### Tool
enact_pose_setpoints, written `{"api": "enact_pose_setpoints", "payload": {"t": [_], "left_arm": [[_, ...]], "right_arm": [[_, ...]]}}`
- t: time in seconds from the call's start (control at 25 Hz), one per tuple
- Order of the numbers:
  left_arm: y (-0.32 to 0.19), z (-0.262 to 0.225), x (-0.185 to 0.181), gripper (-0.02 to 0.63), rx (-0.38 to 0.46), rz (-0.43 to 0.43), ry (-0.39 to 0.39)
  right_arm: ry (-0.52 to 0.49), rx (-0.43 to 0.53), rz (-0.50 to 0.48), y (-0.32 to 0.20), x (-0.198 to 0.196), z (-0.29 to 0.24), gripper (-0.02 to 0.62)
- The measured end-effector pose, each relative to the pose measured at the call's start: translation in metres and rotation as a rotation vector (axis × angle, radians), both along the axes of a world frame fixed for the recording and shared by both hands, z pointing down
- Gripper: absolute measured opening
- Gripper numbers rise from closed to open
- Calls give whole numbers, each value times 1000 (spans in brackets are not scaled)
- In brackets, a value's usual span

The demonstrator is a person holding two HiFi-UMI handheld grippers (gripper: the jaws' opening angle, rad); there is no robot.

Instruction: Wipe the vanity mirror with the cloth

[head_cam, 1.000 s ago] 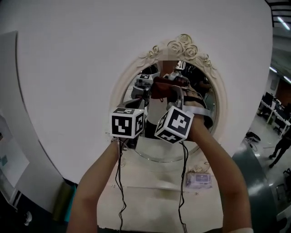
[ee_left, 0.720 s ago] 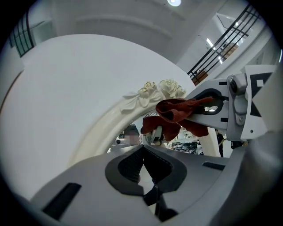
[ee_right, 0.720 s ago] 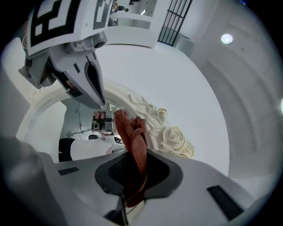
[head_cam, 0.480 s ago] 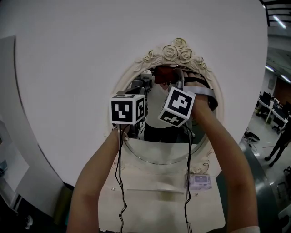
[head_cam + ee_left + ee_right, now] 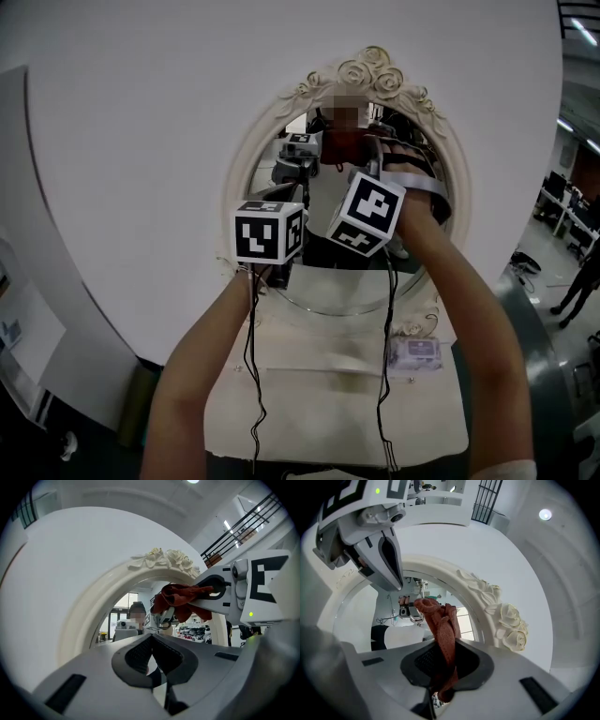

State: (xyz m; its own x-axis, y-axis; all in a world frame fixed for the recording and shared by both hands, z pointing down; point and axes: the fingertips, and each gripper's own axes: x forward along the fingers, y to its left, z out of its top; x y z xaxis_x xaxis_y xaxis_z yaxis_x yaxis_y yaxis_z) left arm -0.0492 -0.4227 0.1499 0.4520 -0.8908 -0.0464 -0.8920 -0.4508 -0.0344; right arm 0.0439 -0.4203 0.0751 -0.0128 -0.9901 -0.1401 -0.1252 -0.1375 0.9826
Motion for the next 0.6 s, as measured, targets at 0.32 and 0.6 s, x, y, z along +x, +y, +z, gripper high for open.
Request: {"api": "enact_pose_setpoints", "payload": {"t": [0.32, 0.6], "left_arm": [[-4, 65, 5, 11, -97, 1, -1], [-8, 128, 6, 11, -188, -4, -17]], "right_arm": [[-31, -85, 6, -1, 5, 60, 60], [-42, -165, 5, -5, 4, 123, 60]]}}
